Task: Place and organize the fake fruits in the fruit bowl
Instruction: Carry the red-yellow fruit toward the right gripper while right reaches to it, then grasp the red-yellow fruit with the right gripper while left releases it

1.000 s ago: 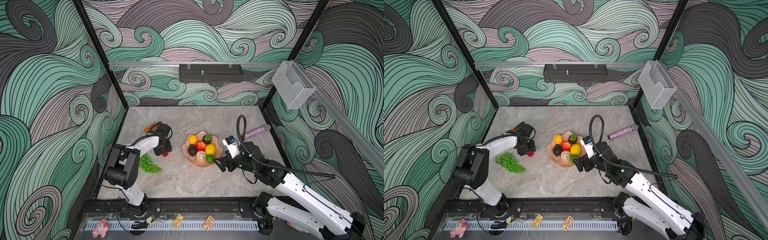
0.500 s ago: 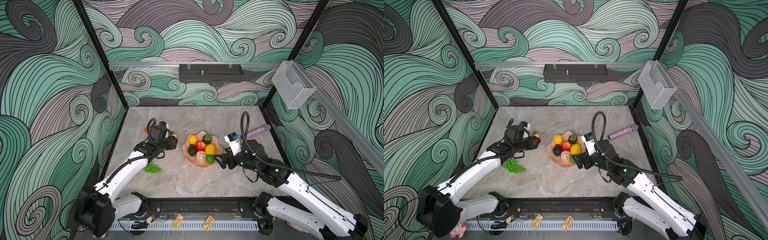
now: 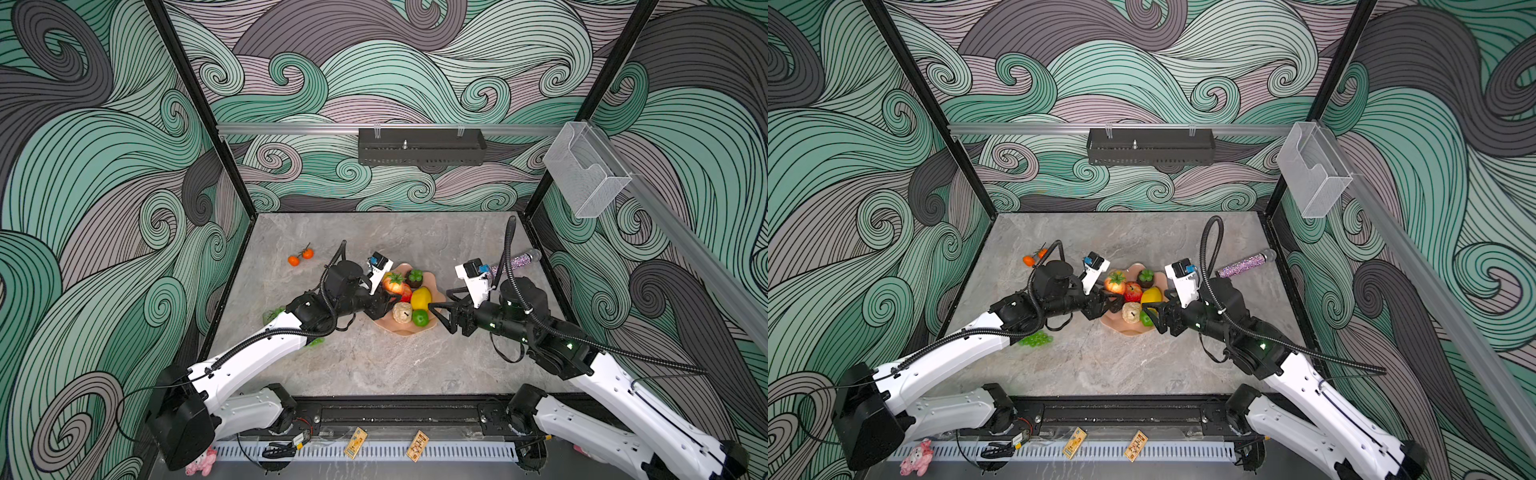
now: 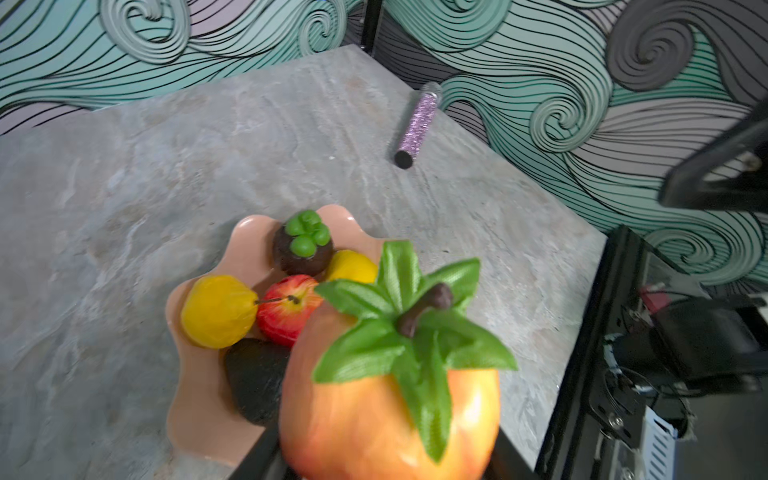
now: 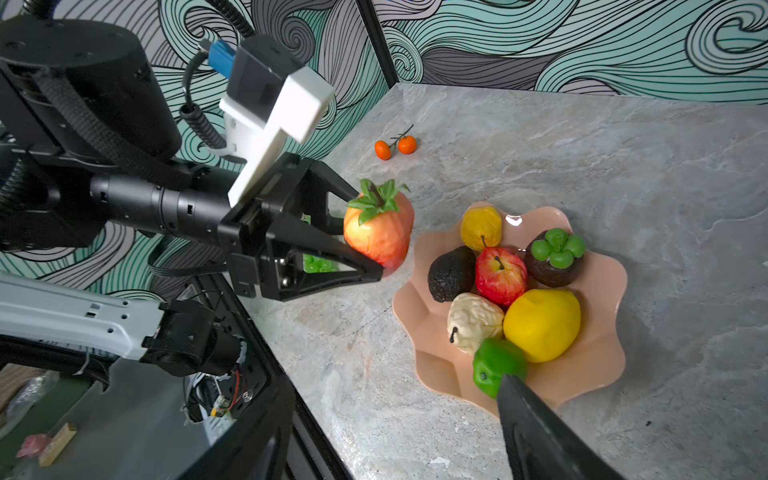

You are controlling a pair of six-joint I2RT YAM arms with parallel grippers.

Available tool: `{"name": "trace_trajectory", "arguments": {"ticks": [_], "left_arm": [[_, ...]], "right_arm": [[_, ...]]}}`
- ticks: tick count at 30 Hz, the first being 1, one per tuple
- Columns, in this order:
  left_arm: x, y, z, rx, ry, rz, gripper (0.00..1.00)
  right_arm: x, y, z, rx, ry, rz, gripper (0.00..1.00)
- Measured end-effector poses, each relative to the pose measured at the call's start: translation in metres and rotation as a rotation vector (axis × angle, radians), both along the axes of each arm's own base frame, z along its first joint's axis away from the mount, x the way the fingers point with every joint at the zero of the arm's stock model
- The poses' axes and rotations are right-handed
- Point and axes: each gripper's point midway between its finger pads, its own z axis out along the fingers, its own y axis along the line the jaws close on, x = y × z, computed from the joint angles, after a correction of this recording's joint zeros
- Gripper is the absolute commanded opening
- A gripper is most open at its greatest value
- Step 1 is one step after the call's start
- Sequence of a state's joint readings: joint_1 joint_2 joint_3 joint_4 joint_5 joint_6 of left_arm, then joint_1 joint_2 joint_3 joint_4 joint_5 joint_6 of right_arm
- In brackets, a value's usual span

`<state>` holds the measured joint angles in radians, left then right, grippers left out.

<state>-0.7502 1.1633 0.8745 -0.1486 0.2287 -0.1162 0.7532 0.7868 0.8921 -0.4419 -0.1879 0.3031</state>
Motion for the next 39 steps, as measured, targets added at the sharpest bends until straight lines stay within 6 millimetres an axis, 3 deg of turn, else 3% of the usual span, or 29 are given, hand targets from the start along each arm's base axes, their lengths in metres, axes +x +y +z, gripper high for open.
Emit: {"name": "trace_trajectory", "arguments": {"ticks": [6, 12, 20, 39], "left_arm": [[-0.03, -0.027, -0.003, 0.023, -0.047, -0.176, 0.5], [-0.04, -0.038, -0.012, 0.049, -0.053, -0.252, 0.5], [-0.054, -0.048, -0.006, 0.034, -0.046, -0.333, 0.5], [-0.064, -0.053, -0.013, 0.044, -0.023, -0.385, 0.5]], "right_arm": [[-0.003, 0.008, 0.002, 0.02, 0.009, 0.045, 0.6], [-0.004, 0.013, 0.004, 0.027, 0.01, 0.068, 0.46], [-0.001, 0.02, -0.006, 0.007, 0.042, 0.087, 0.33], [0.003, 0.028, -0.023, -0.022, 0.098, 0.096, 0.19]]}}
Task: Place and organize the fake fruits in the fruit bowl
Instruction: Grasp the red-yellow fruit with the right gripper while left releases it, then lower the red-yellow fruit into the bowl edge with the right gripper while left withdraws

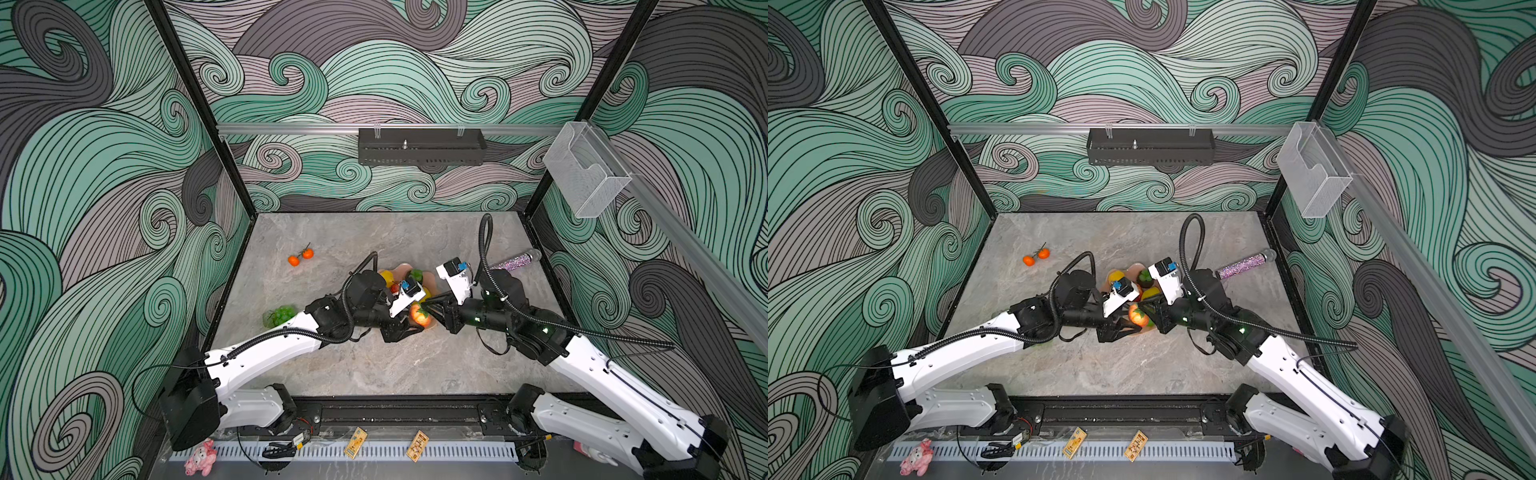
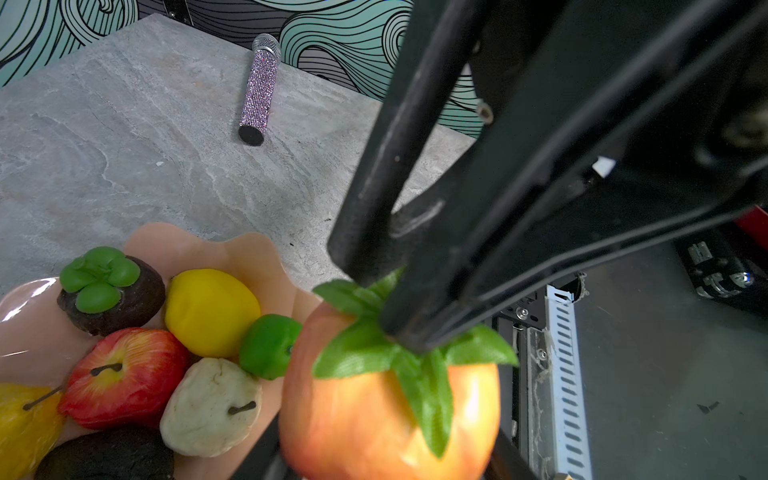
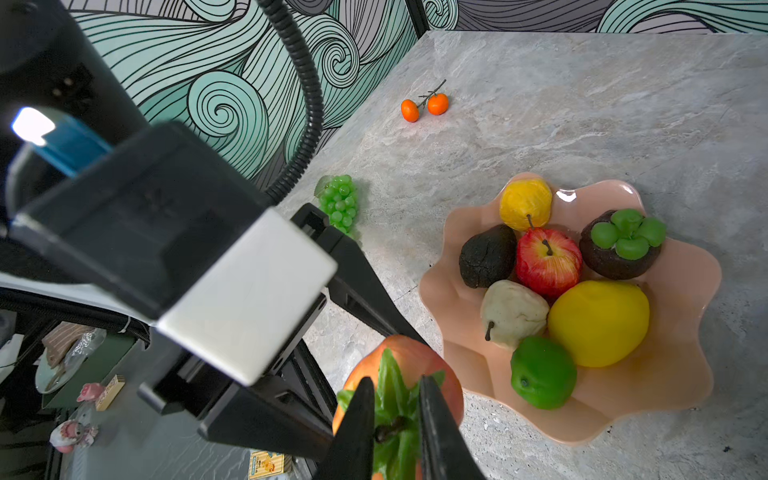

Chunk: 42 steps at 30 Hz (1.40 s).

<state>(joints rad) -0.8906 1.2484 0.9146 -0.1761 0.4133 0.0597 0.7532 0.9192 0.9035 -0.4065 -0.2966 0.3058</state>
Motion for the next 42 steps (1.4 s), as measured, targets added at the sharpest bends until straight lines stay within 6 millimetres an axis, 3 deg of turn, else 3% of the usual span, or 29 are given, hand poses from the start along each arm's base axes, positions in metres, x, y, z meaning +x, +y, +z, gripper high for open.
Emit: {"name": "trace_trajectory", "arguments": {"ticks": [11, 27, 32, 37, 42], "left_arm": [[-0.001, 0.0, 0.0, 0.002, 0.001, -0.001, 0.52], [0.01, 0.006, -0.005, 0.039, 0.026, 0.086, 0.86], [0.024, 0.026, 0.011, 0.016, -0.034, 0.232, 0.99], [0.033, 0.069, 0.028, -0.053, -0.137, 0.431, 0.99], [0.051, 0.11, 0.029, -0.062, -0.213, 0.653, 0.99]], "right_arm": [[0.0, 0.001, -0.001, 0.002, 0.008, 0.001, 0.05], [0.01, -0.004, -0.012, -0.058, 0.003, -0.042, 0.0], [0.029, -0.015, -0.017, -0.132, -0.028, -0.107, 0.0], [0.059, -0.032, -0.035, -0.216, -0.012, -0.201, 0.0], [0.081, -0.047, -0.058, -0.291, 0.035, -0.276, 0.0]]}}
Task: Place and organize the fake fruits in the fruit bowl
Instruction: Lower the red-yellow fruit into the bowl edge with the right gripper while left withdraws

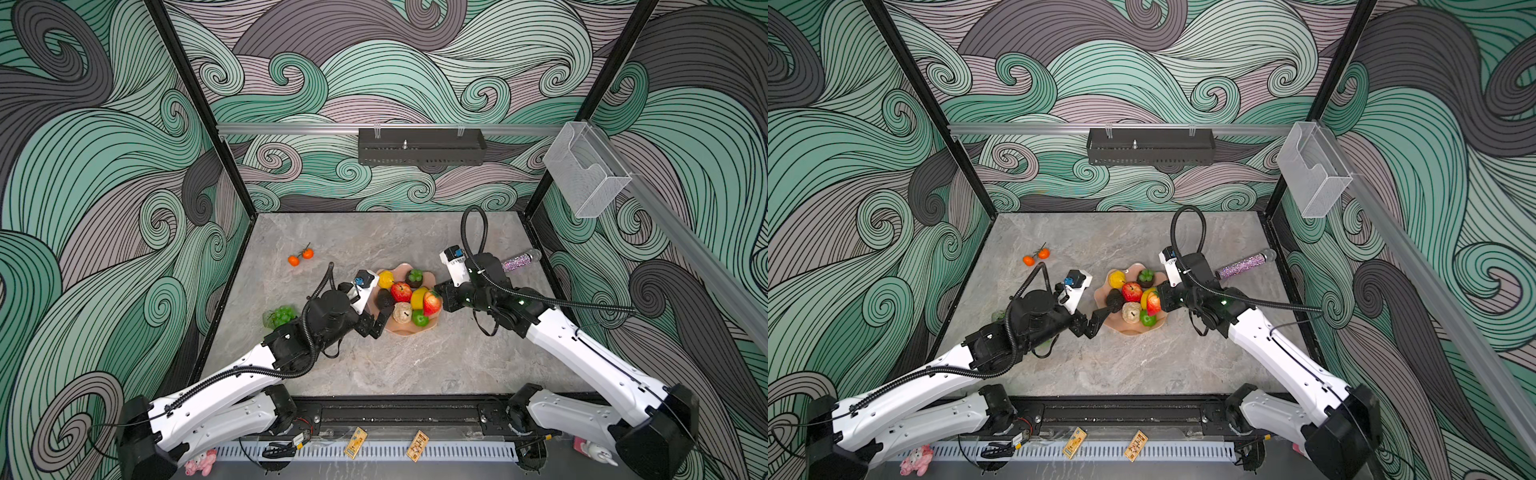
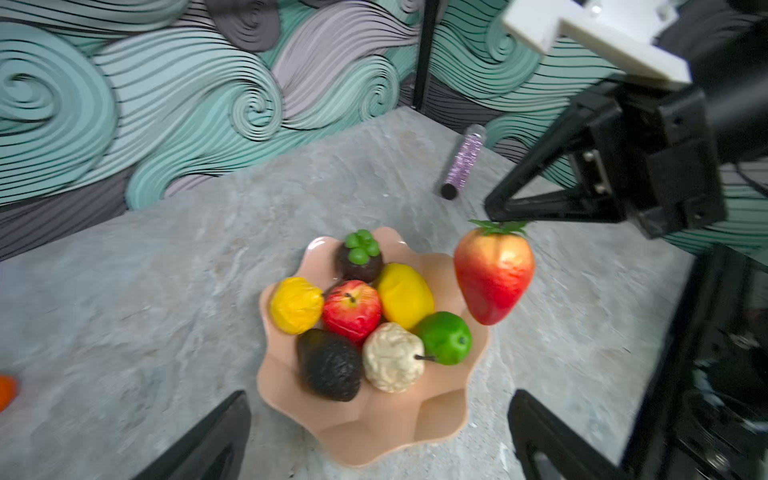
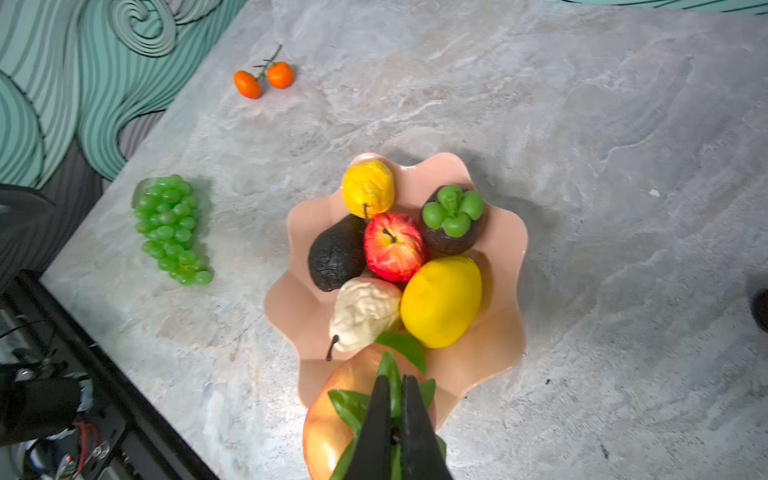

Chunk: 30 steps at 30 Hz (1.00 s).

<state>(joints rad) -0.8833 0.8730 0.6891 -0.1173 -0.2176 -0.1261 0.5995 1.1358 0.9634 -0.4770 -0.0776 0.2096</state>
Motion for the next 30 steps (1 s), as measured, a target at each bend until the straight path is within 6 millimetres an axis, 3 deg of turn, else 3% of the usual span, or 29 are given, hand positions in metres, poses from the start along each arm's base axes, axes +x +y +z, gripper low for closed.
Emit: {"name": "trace_trajectory", "arguments": {"ticks": [4, 9, 22, 30], "left_arm": [[0.012, 0.03, -0.007, 0.01, -0.034, 0.166, 0.99], [0.016, 0.046, -0.017, 0.018, -0.038, 0.254, 0.99], [0.019, 0.052, -0.015, 0.0, -0.046, 0.298, 0.99], [0.019, 0.055, -0.014, -0.006, -0.054, 0.309, 0.99]], "right_arm": [[0.012, -0.01, -0.015, -0.048, 0.025, -0.056, 0.0], [0.021, -0.017, -0.033, -0.086, 0.064, -0.112, 0.0], [0.03, -0.021, -0.07, -0.135, 0.149, -0.194, 0.0], [0.03, -0.022, -0.08, -0.134, 0.139, -0.199, 0.0]]}}
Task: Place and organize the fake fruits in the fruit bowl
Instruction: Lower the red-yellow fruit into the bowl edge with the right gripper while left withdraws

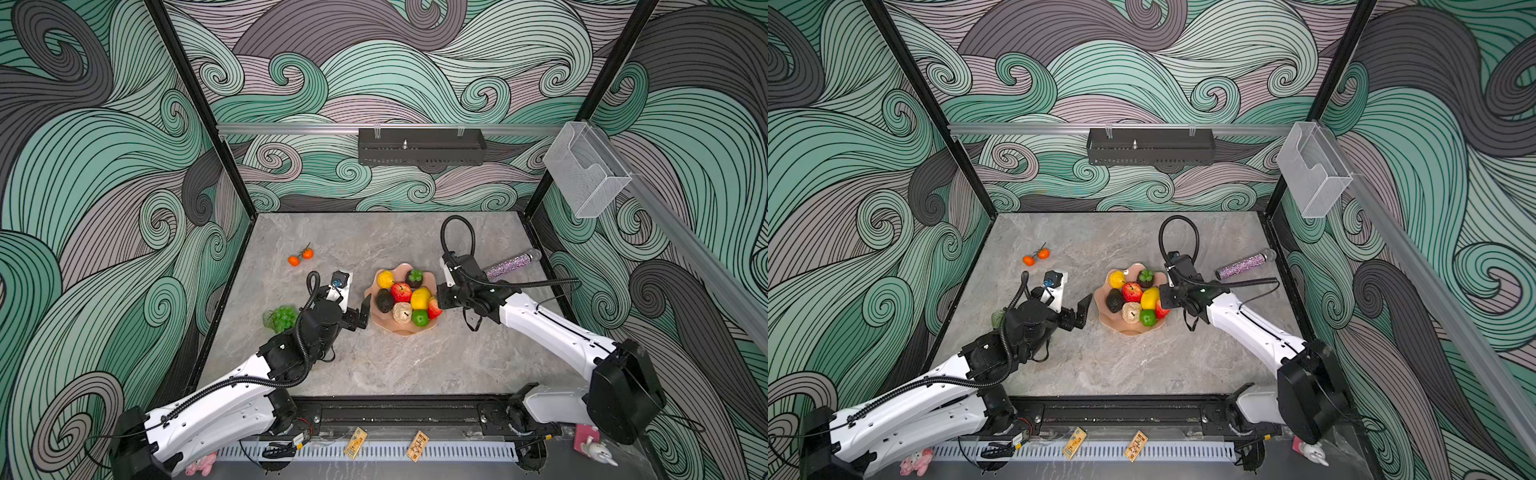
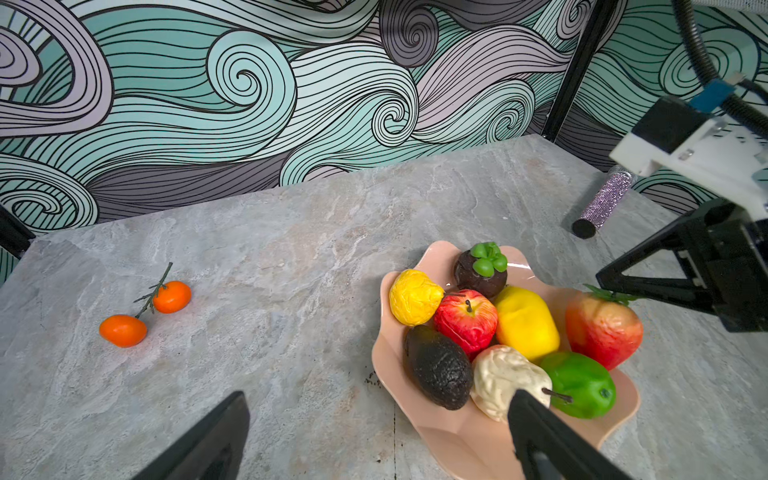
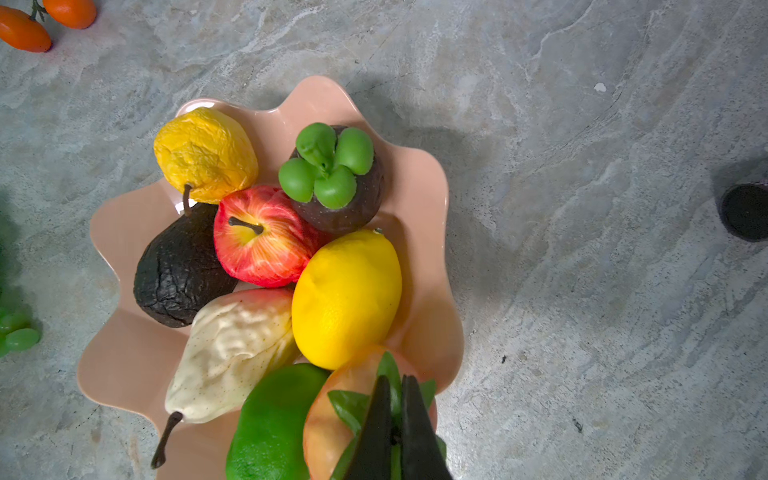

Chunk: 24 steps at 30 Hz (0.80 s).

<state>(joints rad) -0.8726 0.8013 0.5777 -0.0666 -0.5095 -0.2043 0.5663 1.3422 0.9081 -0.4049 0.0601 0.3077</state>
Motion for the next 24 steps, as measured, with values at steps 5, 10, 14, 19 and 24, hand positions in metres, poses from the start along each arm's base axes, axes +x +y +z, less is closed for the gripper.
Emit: {"name": "trace_trajectory", "arguments": {"ticks": [5, 10, 14, 19, 24], "left_arm": [[0.0004, 0.0008, 0.0002, 0.0, -0.001, 0.005, 0.99], [0.0005, 0.0013, 0.0003, 0.0, -0.001, 0.009, 0.99], [0.0011, 0.0025, 0.0006, 0.001, -0.004, 0.016, 0.99], [0.0018, 0.0043, 0.0008, 0.003, -0.006, 0.026, 0.99], [0.0025, 0.0063, 0.0012, 0.002, -0.008, 0.039, 0.99]], "right_arm": [[0.0029, 0.0018, -0.0016, 0.012, -0.02, 0.002, 0.02], [0.0037, 0.0025, -0.0039, 0.016, -0.03, 0.004, 0.09], [0.0034, 0.0025, -0.0056, 0.016, -0.032, 0.008, 0.13], [0.0023, 0.0023, -0.0074, 0.015, -0.03, 0.011, 0.16], [0.0028, 0.0026, -0.0051, 0.018, -0.038, 0.012, 0.22]]}}
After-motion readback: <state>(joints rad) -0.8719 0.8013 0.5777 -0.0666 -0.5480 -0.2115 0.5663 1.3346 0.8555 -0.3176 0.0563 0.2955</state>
